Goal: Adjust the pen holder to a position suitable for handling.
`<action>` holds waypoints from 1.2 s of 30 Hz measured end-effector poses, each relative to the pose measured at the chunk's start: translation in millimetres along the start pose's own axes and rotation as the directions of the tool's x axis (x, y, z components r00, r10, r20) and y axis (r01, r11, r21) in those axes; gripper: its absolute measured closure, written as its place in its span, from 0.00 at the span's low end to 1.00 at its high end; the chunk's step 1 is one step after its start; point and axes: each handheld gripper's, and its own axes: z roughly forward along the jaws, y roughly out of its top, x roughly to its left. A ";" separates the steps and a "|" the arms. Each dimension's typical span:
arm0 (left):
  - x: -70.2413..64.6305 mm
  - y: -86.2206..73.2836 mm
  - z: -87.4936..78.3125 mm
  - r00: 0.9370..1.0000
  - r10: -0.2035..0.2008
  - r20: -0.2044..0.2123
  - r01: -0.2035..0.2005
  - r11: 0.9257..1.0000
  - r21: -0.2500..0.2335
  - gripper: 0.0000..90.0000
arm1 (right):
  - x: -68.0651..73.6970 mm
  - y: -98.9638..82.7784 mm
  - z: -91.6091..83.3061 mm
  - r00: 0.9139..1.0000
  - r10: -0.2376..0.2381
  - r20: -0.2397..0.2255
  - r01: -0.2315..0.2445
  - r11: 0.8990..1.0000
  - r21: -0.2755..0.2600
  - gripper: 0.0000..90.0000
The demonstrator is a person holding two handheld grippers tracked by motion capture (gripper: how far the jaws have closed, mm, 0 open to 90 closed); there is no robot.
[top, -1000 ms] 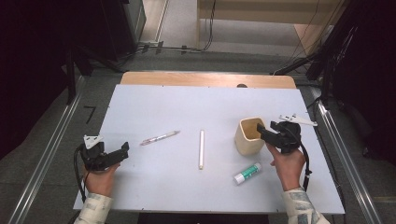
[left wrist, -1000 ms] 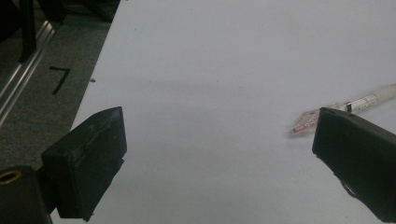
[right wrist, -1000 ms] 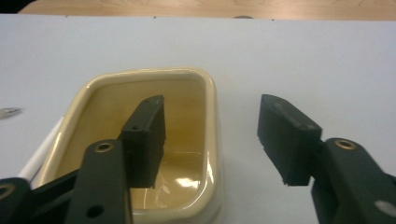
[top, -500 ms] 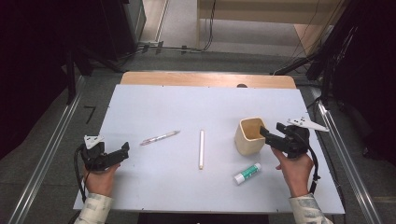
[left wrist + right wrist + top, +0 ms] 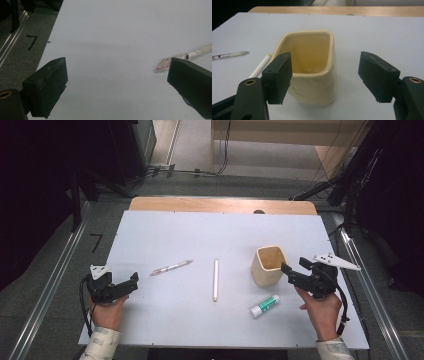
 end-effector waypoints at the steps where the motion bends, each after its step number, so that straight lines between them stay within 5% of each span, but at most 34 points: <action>1: 0.0 0.0 -0.1 1.000 0.002 0.000 -0.002 1.000 0.002 0.04 | -0.7 -1.1 -0.4 1.000 0.000 -0.001 0.000 1.000 0.002 0.29; 26: -1.0 -0.3 -0.1 1.000 0.002 -0.001 -0.002 1.000 0.001 0.04 | 0.4 -29.5 -7.8 0.997 -0.061 -0.038 0.064 0.994 0.085 0.28; 36: -1.2 -0.6 -0.2 1.000 0.001 -0.001 -0.001 1.000 0.001 0.04 | 5.4 -40.5 -9.2 0.988 -0.108 -0.112 0.121 0.986 0.112 0.28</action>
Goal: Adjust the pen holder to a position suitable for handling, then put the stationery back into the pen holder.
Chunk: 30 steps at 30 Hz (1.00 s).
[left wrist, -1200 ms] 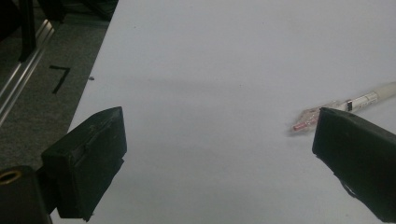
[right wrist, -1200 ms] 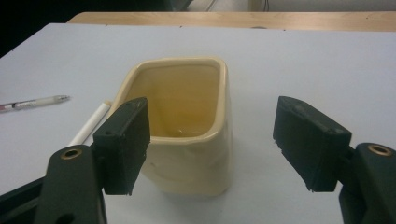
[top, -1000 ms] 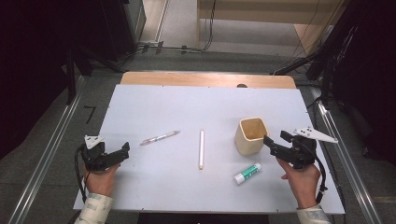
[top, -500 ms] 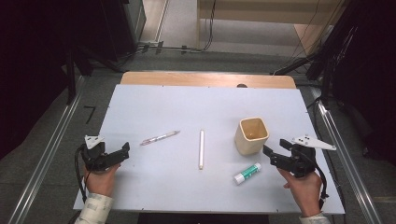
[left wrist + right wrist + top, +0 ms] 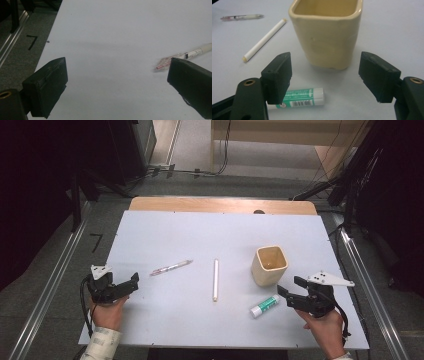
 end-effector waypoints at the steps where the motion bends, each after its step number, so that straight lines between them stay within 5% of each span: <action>1: 0.0 -0.1 -0.1 1.000 0.001 0.000 -0.001 1.000 0.000 0.04 | 0.2 -2.8 1.1 1.000 -0.021 -0.011 0.021 1.000 0.006 0.28; 30: -0.7 -0.1 -0.2 1.000 0.004 -0.001 -0.004 1.000 0.005 0.04 | 4.9 -11.6 9.2 0.994 -0.072 -0.087 0.079 0.994 0.075 0.28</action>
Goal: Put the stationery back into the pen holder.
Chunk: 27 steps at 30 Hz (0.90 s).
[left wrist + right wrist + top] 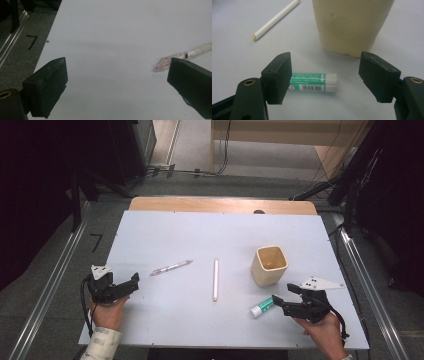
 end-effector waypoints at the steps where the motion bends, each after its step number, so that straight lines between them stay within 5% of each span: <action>1: -0.1 0.0 0.0 1.000 -0.002 0.000 0.002 1.000 -0.003 0.04 | 0.5 -0.1 0.4 1.000 -0.008 -0.006 0.008 1.000 0.004 0.28; 11: 0.4 -0.1 0.1 1.000 -0.001 0.001 0.001 1.000 -0.001 0.04 | 2.3 -1.5 6.4 0.997 -0.052 -0.051 0.054 0.998 0.039 0.27; 27: 0.2 -0.1 0.2 1.000 -0.003 0.002 0.003 1.000 -0.003 0.04 | 1.9 -3.8 14.1 0.996 -0.066 -0.059 0.070 0.994 0.086 0.24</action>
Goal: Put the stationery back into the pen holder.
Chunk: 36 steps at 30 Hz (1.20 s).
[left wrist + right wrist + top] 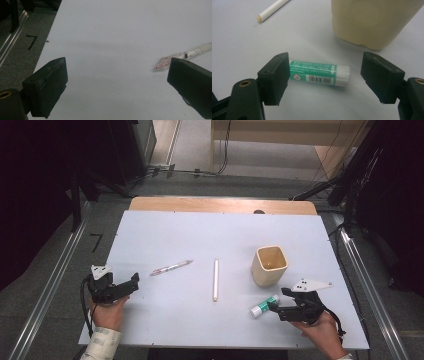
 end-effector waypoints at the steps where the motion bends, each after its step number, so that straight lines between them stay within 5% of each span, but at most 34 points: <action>1: 0.0 0.0 0.0 1.000 -0.001 0.000 0.001 1.000 0.000 0.04 | 0.2 -0.1 0.4 1.000 0.002 0.000 -0.002 1.000 0.003 0.24; 36: -0.3 0.0 -0.1 1.000 0.006 0.001 -0.006 1.000 0.004 0.04 | 6.0 2.2 12.4 0.995 -0.091 -0.028 0.093 0.994 0.063 0.22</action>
